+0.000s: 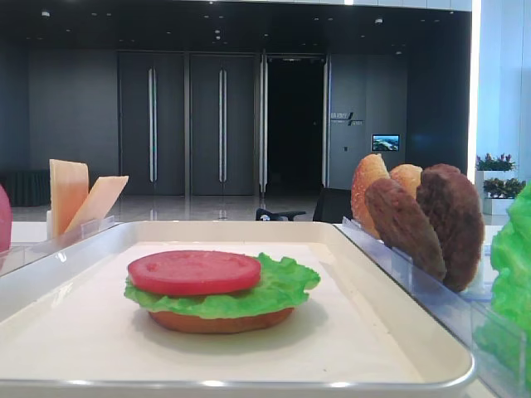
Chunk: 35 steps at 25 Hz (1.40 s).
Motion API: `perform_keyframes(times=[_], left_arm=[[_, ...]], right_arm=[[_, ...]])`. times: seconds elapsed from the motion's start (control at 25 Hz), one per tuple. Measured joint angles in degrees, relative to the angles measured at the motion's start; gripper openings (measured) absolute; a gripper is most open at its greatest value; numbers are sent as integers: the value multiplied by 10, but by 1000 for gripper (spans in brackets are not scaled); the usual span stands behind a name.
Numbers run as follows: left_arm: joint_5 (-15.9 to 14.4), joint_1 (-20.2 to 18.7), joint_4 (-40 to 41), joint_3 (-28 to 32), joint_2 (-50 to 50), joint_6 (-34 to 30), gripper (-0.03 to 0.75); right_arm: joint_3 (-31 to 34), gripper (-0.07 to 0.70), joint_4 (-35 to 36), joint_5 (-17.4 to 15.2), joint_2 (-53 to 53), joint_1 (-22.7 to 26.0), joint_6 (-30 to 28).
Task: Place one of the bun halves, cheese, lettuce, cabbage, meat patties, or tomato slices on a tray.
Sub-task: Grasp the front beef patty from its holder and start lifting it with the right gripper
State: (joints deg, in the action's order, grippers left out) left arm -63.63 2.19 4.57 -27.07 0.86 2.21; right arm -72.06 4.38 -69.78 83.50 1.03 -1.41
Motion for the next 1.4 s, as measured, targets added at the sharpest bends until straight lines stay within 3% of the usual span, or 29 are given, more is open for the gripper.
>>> perform_keyframes(times=[0.24, 0.44, 0.76, 1.12, 1.4], left_arm=[[0, 0, 0, 0, 0, 0, 643], [0, 0, 0, 0, 0, 0, 643], [0, 0, 0, 0, 0, 0, 643], [0, 0, 0, 0, 0, 0, 643], [0, 0, 0, 0, 0, 0, 643]], right_arm=[[-6, 480, -22, -2, 3, -71, 77], [-6, 480, -22, 0, 3, -157, 146], [-6, 468, -36, 49, 3, -283, 243], [-6, 468, -37, 83, 4, -368, 300], [-6, 468, -37, 96, 44, -394, 306]])
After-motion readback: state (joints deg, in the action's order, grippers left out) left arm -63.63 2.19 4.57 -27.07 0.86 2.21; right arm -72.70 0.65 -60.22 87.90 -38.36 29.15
